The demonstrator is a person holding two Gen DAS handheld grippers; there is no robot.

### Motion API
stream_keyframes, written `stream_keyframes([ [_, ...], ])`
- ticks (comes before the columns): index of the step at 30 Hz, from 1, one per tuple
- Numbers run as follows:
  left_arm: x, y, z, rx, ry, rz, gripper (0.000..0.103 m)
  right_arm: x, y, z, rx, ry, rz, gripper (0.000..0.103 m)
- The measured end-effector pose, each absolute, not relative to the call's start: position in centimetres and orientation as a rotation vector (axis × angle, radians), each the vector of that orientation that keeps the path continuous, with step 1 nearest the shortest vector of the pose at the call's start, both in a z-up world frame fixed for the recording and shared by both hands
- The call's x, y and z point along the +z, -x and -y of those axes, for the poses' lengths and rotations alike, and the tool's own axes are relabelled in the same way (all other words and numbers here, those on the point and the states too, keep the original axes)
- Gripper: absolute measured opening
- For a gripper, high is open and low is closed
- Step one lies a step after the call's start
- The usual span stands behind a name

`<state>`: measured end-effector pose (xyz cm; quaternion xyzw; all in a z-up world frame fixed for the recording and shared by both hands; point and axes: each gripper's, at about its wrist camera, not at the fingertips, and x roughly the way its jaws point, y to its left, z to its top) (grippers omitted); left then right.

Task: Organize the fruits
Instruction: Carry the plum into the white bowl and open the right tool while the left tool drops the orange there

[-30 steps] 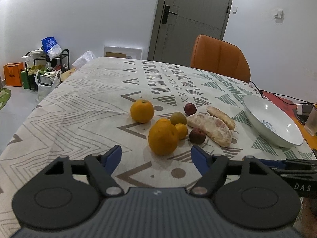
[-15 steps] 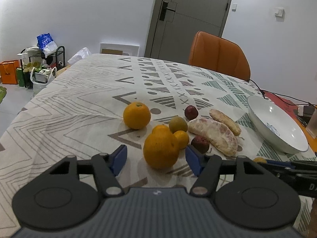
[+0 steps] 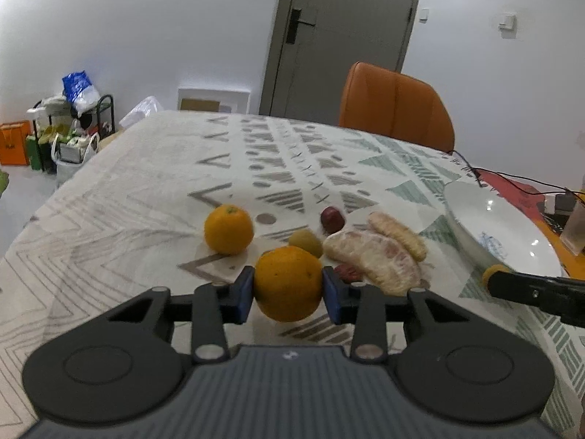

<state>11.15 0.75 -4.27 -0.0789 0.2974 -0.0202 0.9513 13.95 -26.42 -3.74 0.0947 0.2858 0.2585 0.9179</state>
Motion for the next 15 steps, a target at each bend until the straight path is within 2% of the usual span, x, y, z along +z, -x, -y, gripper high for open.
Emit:
stream_keyframes([
  [15,-2.0,-11.6,4.9,-0.128,0.081,-0.557,0.038,-3.1,-14.1,31.4,0.448,-0.254,-0.528,0.025],
])
